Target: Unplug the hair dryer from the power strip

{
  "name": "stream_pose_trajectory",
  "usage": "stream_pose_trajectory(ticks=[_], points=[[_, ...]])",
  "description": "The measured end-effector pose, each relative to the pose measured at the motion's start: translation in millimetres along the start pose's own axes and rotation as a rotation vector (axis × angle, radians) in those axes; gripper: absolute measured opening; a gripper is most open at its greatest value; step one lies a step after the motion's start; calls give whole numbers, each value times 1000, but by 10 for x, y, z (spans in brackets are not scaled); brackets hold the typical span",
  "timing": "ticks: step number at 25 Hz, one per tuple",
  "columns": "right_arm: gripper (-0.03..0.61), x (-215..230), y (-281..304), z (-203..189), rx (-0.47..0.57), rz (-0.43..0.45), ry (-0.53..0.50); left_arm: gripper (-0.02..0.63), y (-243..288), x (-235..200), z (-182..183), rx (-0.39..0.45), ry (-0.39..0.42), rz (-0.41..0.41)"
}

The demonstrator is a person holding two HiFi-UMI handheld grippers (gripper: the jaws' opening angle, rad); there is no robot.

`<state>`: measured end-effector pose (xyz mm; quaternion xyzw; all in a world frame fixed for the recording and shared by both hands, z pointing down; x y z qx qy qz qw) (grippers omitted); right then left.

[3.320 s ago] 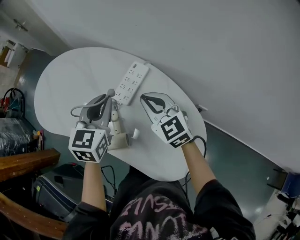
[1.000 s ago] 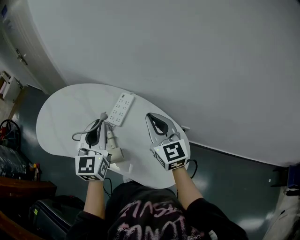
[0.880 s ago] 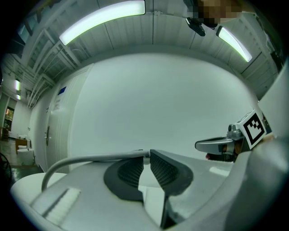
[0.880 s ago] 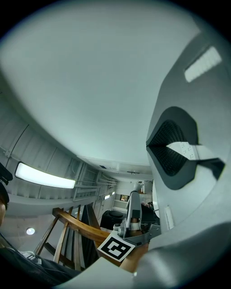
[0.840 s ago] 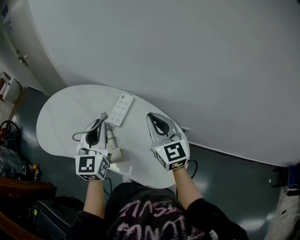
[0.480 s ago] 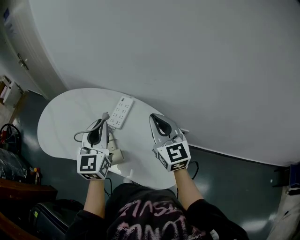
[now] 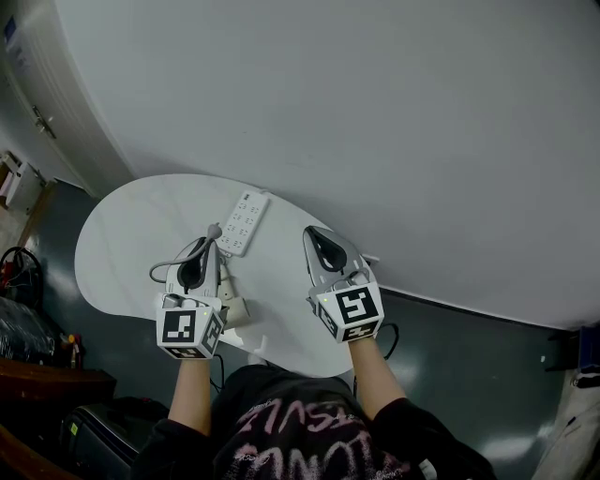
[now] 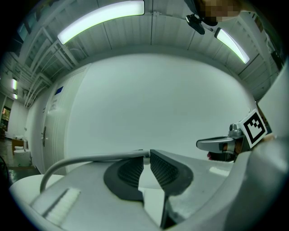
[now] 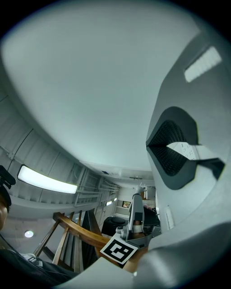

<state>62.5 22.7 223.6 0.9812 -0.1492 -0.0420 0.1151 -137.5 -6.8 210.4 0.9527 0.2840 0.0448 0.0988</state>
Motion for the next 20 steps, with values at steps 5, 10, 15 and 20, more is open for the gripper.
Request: stream_pose_trajectory(ticks=[5, 10, 15, 20], points=[[9, -20, 29, 5, 3, -8, -7, 54, 25, -8, -13, 2, 4, -18], [8, -32, 75, 18, 2, -21, 12, 54, 52, -73, 0, 9, 4, -31], [8, -45, 114, 13, 5, -30, 17, 54, 80, -109, -20, 6, 11, -42], [8, -75, 151, 18, 9, -34, 19, 54, 93, -142, -19, 9, 17, -51]])
Point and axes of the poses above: the fingertips, and each gripper's own axes: y forward along the fingers, x to its right, z out of its top, the point moved 3 cm from there along -y, backward along the fingers, and after that the axes turned 14 degrees about -x, right-handed, at the moved point
